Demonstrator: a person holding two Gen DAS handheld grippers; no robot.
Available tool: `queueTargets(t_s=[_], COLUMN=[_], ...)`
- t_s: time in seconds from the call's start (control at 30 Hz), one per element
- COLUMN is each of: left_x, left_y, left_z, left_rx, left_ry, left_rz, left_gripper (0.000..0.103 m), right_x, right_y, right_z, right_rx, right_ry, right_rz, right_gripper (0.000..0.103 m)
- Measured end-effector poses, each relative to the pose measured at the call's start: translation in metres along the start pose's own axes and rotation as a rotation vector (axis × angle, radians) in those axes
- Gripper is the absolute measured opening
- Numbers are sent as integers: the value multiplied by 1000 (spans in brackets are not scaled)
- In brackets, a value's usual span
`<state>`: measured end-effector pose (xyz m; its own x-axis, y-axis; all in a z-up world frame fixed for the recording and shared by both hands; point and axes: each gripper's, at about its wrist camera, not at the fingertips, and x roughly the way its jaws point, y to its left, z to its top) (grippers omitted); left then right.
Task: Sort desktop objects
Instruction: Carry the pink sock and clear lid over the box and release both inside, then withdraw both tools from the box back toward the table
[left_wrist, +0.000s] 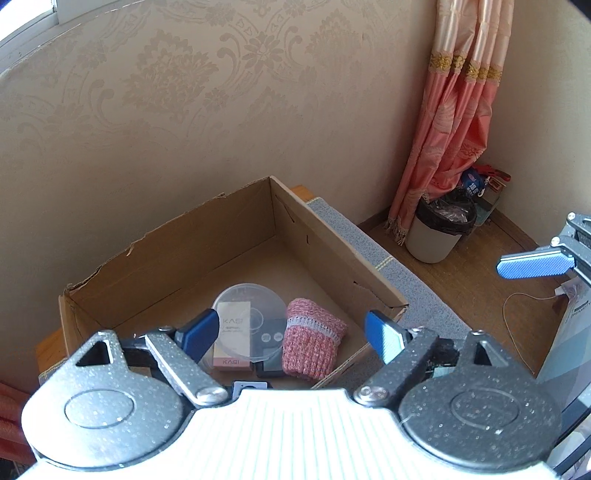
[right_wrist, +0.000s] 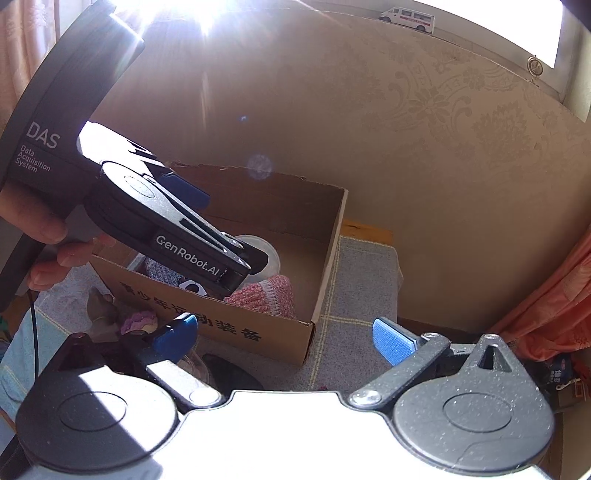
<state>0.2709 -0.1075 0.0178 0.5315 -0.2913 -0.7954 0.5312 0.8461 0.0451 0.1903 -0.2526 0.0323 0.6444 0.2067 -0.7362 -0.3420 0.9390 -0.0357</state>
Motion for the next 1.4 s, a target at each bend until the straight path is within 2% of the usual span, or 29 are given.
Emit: queueTargets(t_s=[0.3, 0.6, 0.77, 0.83, 0.9, 1.0, 1.2, 1.4], left_x=[-29, -48, -52, -52, -49, -45, -37, -25], left_y=[2, -19, -25, -28, -33, -42, -55, -59], left_z=[-38, -79, -100, -109, -116, -123, -132, -144], left_rx=[14, 29, -43, -76, -88, -67, -32, -29], left_ry=[16, -5, -24, -36, -38, -39, -54, -60], left_rz=[23, -18, -31, -57, -49, -28, -3, 9], left_gripper=[87, 91, 91, 93, 93, 93, 93, 93], right_x=[-13, -19, -18, -19, -17, -15, -14, -7], right_y=[15, 28, 31, 32, 33, 33, 34, 35], right_z=[-20, -50, -75, -87, -98, -111, -132, -147], right_rx=[23, 71, 85, 105, 128, 156, 183, 188], right_ry=[12, 13, 25, 30, 39, 41, -15, -9], right_rz=[24, 6, -23, -17, -9, -13, -30, -105], right_gripper=[103, 103, 103, 103, 103, 103, 103, 103])
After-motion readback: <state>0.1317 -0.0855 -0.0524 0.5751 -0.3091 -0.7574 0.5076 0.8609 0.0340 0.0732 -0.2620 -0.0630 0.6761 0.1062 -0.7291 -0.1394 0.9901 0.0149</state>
